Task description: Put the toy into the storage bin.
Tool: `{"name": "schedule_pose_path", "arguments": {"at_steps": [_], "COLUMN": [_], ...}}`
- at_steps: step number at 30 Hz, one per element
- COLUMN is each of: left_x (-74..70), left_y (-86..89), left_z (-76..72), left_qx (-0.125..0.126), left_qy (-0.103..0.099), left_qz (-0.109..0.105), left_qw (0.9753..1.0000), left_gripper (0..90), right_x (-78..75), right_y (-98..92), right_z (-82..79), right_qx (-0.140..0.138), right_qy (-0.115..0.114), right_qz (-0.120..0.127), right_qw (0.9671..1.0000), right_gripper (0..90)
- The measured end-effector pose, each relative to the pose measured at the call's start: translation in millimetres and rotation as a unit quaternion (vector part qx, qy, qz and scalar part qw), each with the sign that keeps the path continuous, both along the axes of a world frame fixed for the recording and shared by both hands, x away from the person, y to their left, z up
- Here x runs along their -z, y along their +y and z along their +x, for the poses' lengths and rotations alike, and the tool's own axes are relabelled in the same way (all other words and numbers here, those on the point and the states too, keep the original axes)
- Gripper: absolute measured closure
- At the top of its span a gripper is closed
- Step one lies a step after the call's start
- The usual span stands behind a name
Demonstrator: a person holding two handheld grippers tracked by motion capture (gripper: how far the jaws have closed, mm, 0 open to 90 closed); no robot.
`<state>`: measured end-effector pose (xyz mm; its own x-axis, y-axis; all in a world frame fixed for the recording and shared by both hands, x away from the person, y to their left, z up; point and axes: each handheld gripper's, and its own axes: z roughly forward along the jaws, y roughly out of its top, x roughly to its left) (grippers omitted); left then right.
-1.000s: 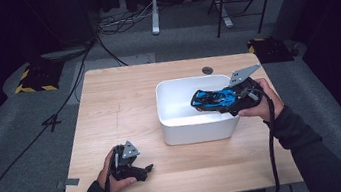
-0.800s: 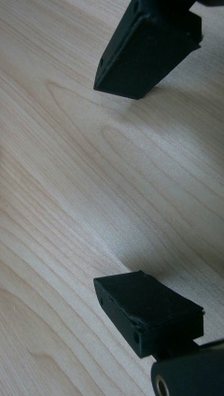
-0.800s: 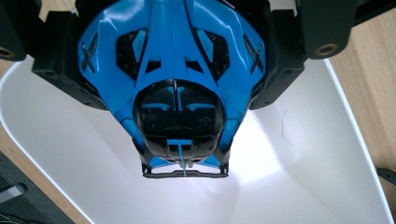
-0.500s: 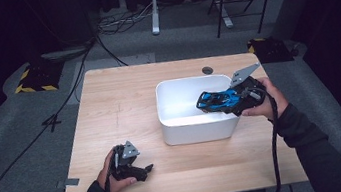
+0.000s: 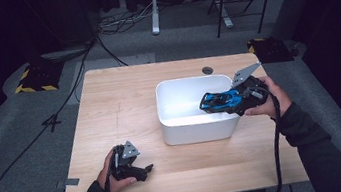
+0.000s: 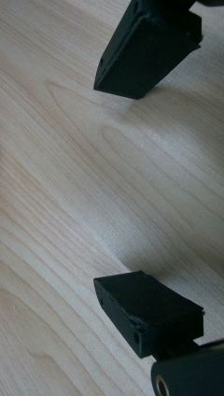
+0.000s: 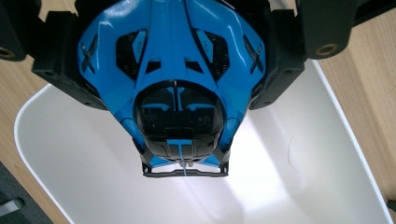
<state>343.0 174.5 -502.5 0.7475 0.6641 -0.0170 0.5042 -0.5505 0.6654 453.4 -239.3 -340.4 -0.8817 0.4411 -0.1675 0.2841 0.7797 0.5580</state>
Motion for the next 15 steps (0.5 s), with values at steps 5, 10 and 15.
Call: {"name": "schedule_pose_path", "arguments": {"at_steps": [5,10,15], "left_x": [0.0,0.1,0.0], "left_y": [0.0,-0.2,0.0], "left_z": [0.0,-0.1,0.0], "left_qx": [0.000,-0.001,0.000], "left_qy": [0.000,0.000,0.000], "left_qz": [0.000,-0.001,0.000], "left_qw": [1.0000,1.0000,1.0000], "left_gripper": [7.8,7.8,7.8], "right_x": [0.6,1.8,4.9], "right_y": [0.4,3.4,7.6], "right_z": [0.0,1.8,2.9], "right_qx": [-0.003,-0.008,-0.019], "right_qy": [-0.001,0.010,0.025], "right_qz": [-0.009,-0.025,-0.048], "right_qw": [1.0000,0.9996,0.9984], "right_gripper": [24.6,24.5,24.5]}}
